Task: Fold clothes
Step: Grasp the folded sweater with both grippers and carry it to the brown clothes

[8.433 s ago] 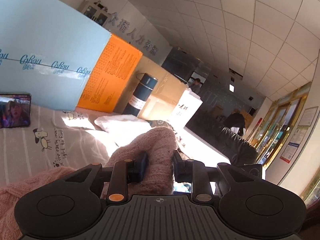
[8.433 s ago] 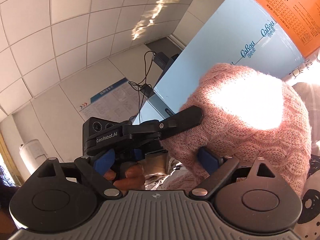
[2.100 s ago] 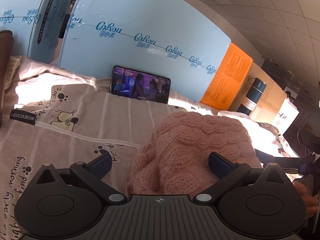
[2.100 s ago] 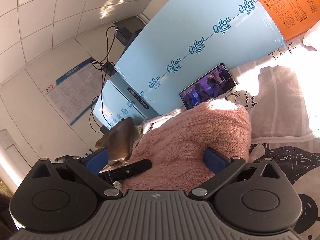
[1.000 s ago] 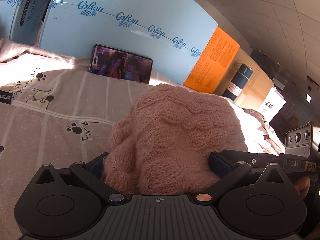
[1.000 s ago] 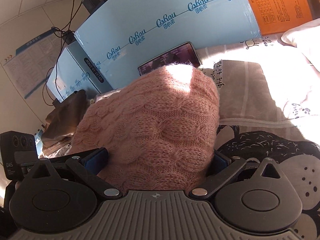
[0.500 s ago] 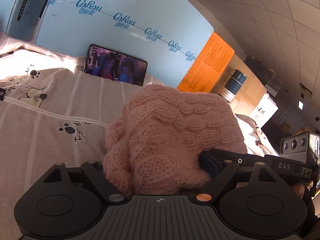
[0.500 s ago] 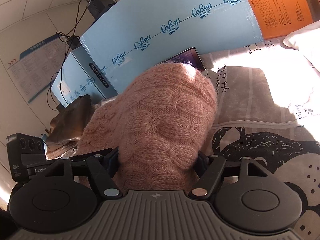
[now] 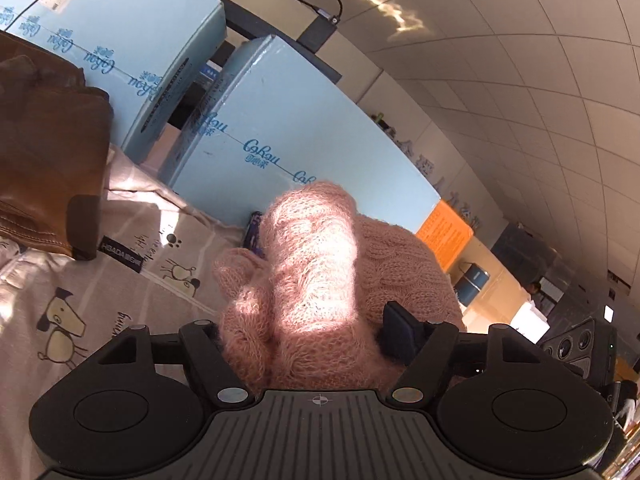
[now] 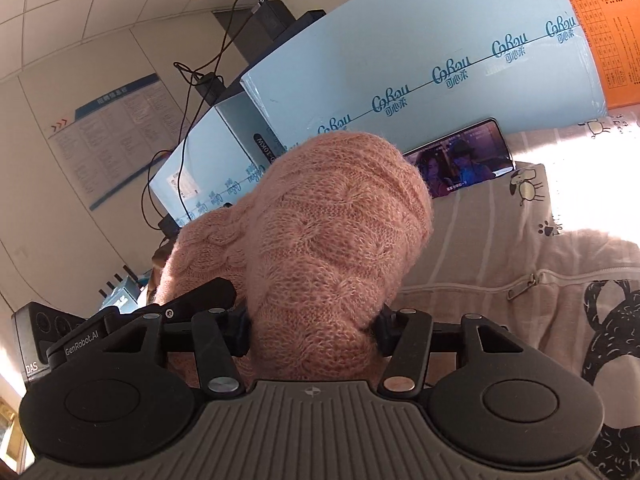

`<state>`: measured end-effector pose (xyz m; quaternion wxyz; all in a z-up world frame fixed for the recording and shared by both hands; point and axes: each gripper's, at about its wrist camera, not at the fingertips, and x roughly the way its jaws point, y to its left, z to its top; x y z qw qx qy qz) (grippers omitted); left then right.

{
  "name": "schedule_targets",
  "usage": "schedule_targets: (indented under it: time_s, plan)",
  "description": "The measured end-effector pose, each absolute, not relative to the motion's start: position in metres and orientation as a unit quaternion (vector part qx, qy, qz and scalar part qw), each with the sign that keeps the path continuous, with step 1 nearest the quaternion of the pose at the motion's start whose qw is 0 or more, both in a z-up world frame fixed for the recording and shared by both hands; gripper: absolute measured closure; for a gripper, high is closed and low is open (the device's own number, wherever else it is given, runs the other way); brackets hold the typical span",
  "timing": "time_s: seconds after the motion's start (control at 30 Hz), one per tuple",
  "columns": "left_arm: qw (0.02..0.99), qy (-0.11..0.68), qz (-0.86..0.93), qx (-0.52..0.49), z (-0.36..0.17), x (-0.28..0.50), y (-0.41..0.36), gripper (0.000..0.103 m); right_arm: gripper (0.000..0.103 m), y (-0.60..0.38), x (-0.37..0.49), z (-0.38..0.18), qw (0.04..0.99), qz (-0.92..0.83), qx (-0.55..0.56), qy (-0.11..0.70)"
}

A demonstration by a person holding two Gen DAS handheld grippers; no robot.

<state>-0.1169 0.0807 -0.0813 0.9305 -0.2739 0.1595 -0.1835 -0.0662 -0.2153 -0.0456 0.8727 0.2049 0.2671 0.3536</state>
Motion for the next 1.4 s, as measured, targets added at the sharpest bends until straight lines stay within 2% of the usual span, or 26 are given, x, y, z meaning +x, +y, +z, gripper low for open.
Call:
schedule_targets:
  time_s: [0.27, 0.4, 0.5, 0.6, 0.83, 1.03, 1.17, 1.2, 1.23, 1.3, 1.37, 1.4]
  plan:
    - [0.964, 0.062, -0.055, -0.251, -0.049, -0.169, 0.146, 0.031, 0.051, -0.112, -0.069, -0.009, 0.842, 0.443, 0.184, 0.248]
    - [0.976, -0.013, -0.012, -0.219, -0.016, -0.185, 0.172, 0.030, 0.051, -0.067, -0.065, 0.019, 0.831, 0.481, 0.185, 0.207]
    - [0.979, -0.056, 0.009, -0.194, 0.006, -0.191, 0.185, 0.023, 0.051, -0.032, -0.061, 0.042, 0.831, 0.494, 0.192, 0.170]
    - [0.979, -0.086, 0.030, -0.183, 0.018, -0.190, 0.202, 0.024, 0.051, -0.002, -0.051, 0.058, 0.828, 0.504, 0.201, 0.144]
    - [0.973, -0.071, 0.069, -0.206, 0.009, -0.152, 0.241, 0.024, 0.051, 0.056, -0.007, 0.055, 0.829, 0.496, 0.209, 0.154]
    - [0.959, -0.034, 0.122, -0.254, -0.026, -0.112, 0.268, 0.024, 0.050, 0.090, 0.041, 0.021, 0.843, 0.460, 0.193, 0.201]
    - [0.959, 0.002, 0.171, -0.224, -0.046, -0.098, 0.272, 0.022, 0.049, 0.102, 0.067, -0.013, 0.847, 0.444, 0.173, 0.234]
    - [0.958, 0.007, 0.187, -0.216, -0.050, -0.096, 0.272, 0.021, 0.047, 0.103, 0.074, -0.022, 0.846, 0.442, 0.175, 0.242]
    - [0.957, 0.006, 0.202, -0.208, -0.053, -0.095, 0.273, 0.014, 0.045, 0.104, 0.079, -0.030, 0.845, 0.440, 0.178, 0.246]
    - [0.954, 0.007, 0.229, -0.193, -0.059, -0.093, 0.273, 0.004, 0.034, 0.104, 0.085, -0.042, 0.846, 0.439, 0.177, 0.246]
    - [0.950, 0.023, 0.244, -0.192, -0.062, -0.087, 0.275, 0.003, 0.026, 0.104, 0.088, -0.052, 0.848, 0.439, 0.173, 0.243]
    - [0.949, 0.032, 0.248, -0.194, -0.063, -0.085, 0.275, 0.002, 0.025, 0.104, 0.088, -0.055, 0.848, 0.440, 0.169, 0.241]
